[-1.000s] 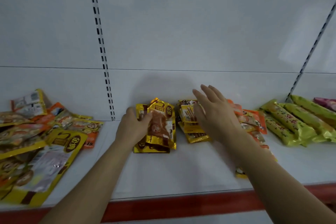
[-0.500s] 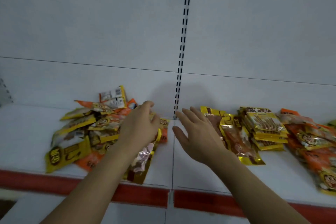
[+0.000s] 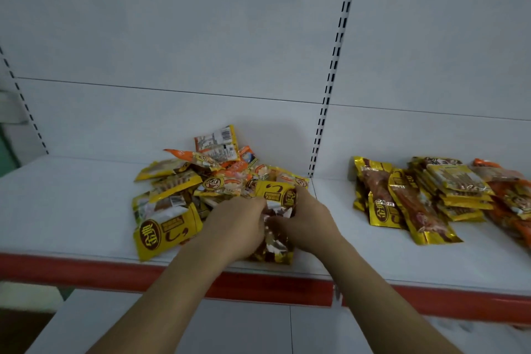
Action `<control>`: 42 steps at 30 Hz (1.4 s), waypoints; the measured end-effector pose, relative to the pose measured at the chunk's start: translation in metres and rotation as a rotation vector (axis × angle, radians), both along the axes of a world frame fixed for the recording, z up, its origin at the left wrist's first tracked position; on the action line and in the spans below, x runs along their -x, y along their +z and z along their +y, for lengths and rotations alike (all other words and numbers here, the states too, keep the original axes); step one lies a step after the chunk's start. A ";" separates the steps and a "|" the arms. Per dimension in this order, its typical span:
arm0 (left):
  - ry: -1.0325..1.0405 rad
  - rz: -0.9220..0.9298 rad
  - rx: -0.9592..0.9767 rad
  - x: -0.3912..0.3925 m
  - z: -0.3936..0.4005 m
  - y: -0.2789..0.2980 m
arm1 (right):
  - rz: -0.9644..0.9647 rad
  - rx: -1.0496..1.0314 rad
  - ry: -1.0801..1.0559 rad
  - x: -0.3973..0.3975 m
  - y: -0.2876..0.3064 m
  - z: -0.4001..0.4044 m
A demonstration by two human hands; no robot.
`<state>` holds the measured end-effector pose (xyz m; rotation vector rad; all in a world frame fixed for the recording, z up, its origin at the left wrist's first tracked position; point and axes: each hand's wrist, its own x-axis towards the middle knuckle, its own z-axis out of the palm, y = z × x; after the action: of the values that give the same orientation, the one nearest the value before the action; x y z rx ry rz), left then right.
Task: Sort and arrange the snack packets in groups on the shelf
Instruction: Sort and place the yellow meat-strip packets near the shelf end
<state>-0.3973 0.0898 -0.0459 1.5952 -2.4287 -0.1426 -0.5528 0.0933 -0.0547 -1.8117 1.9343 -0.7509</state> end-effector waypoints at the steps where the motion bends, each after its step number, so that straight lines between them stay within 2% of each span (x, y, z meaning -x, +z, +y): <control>1: -0.025 0.073 -0.035 0.000 0.001 0.002 | -0.070 0.075 -0.030 0.001 0.004 0.003; 4: -0.095 0.453 -0.210 0.005 0.007 0.010 | -0.305 0.293 -0.096 0.005 0.012 0.010; 7: -0.127 0.809 -0.332 0.010 0.002 0.014 | -0.627 0.263 0.071 0.008 0.022 0.008; 10: -0.059 0.873 -0.266 0.011 -0.005 0.017 | -0.874 0.229 0.236 0.015 0.036 0.005; 12: 0.065 0.934 -0.171 0.011 -0.007 0.022 | -0.894 0.297 0.159 0.026 0.039 -0.002; 13: 0.119 0.987 -0.138 0.010 -0.010 0.024 | -0.830 0.318 0.084 0.032 0.039 -0.008; 15: 0.185 1.088 -0.131 0.010 -0.014 0.026 | -0.677 0.224 0.016 0.040 0.036 -0.014; 18: 0.207 1.165 -0.116 0.017 -0.020 0.025 | -0.684 0.005 0.148 0.035 0.028 -0.008; 21: 0.205 1.067 -0.060 0.034 -0.025 0.022 | -0.497 0.104 0.167 0.034 0.022 -0.002; 26: 0.103 0.962 -0.149 0.074 -0.030 0.014 | -0.235 0.347 -0.175 0.102 0.019 -0.008; 28: 0.041 0.956 -0.249 0.090 -0.029 0.010 | -0.090 0.348 -0.340 0.142 0.022 -0.008; 31: -0.020 0.748 -0.191 0.104 -0.025 0.004 | 0.155 0.249 -0.485 0.186 0.017 -0.010; 34: -0.019 0.638 -0.141 0.104 -0.022 0.003 | 0.416 0.136 -0.535 0.194 0.008 -0.015; 36: 0.003 0.591 -0.097 0.097 -0.022 0.003 | 0.551 0.147 -0.540 0.186 0.006 -0.016; 39: 0.041 0.521 -0.012 0.083 -0.022 0.005 | 0.617 0.297 -0.532 0.172 0.000 -0.015; 42: 0.072 0.483 0.057 0.071 -0.020 0.007 | 0.604 0.512 -0.409 0.160 -0.007 -0.021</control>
<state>-0.4682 0.0700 -0.0386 1.4213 -1.9857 -0.3922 -0.7129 0.0718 -0.0614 -2.1379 2.7630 -0.9769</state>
